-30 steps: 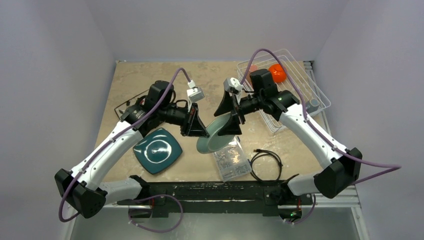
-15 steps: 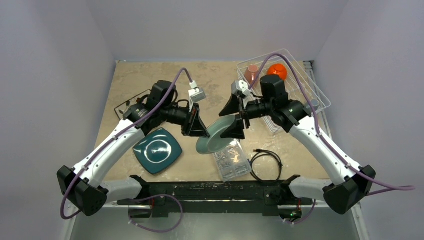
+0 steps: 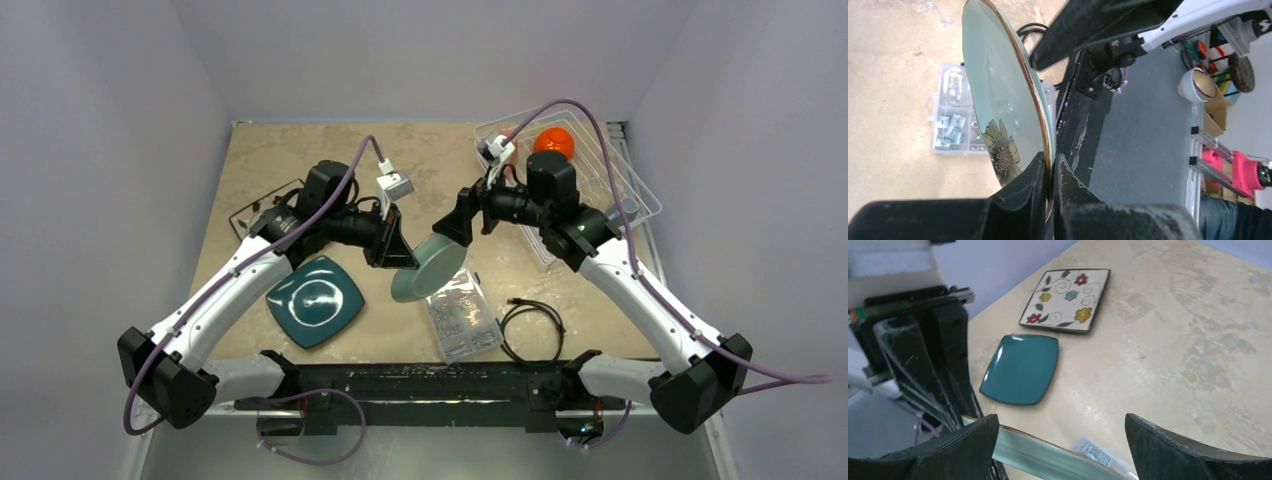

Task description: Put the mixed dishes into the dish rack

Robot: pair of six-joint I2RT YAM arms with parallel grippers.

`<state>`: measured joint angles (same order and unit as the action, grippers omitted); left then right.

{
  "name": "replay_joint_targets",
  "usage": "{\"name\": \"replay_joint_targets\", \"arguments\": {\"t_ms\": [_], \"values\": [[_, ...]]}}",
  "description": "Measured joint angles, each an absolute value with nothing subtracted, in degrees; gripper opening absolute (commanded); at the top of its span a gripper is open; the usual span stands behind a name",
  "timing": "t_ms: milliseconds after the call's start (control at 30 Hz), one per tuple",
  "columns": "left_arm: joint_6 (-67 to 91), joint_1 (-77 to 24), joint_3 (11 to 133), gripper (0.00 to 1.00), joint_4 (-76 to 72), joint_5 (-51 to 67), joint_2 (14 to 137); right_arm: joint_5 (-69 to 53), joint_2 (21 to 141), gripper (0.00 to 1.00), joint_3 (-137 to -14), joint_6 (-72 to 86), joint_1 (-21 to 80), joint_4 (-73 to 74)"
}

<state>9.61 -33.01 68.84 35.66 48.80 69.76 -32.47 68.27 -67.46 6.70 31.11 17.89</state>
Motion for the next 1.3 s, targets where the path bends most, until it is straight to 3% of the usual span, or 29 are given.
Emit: {"name": "replay_joint_targets", "arguments": {"t_ms": [400, 767, 1067, 1300], "values": [[13.6, -32.6, 68.8, 0.00, 36.6, 29.1, 67.2, -12.4, 67.4, 0.99, -65.8, 22.4, 31.1, 16.3], [21.5, -25.7, 68.6, 0.00, 36.4, 19.1, 65.1, -6.7, 67.8, 0.99, -64.3, 25.9, 34.2, 15.9], [22.9, -22.8, 67.0, 0.00, 33.2, 24.6, 64.5, -7.8, 71.4, 0.98, -64.3, 22.4, 38.7, 17.6], [10.7, -24.3, 65.7, 0.00, 38.1, 36.5, 61.6, -17.5, 62.5, 0.99, -62.7, 2.2, 38.7, 14.9]]}}
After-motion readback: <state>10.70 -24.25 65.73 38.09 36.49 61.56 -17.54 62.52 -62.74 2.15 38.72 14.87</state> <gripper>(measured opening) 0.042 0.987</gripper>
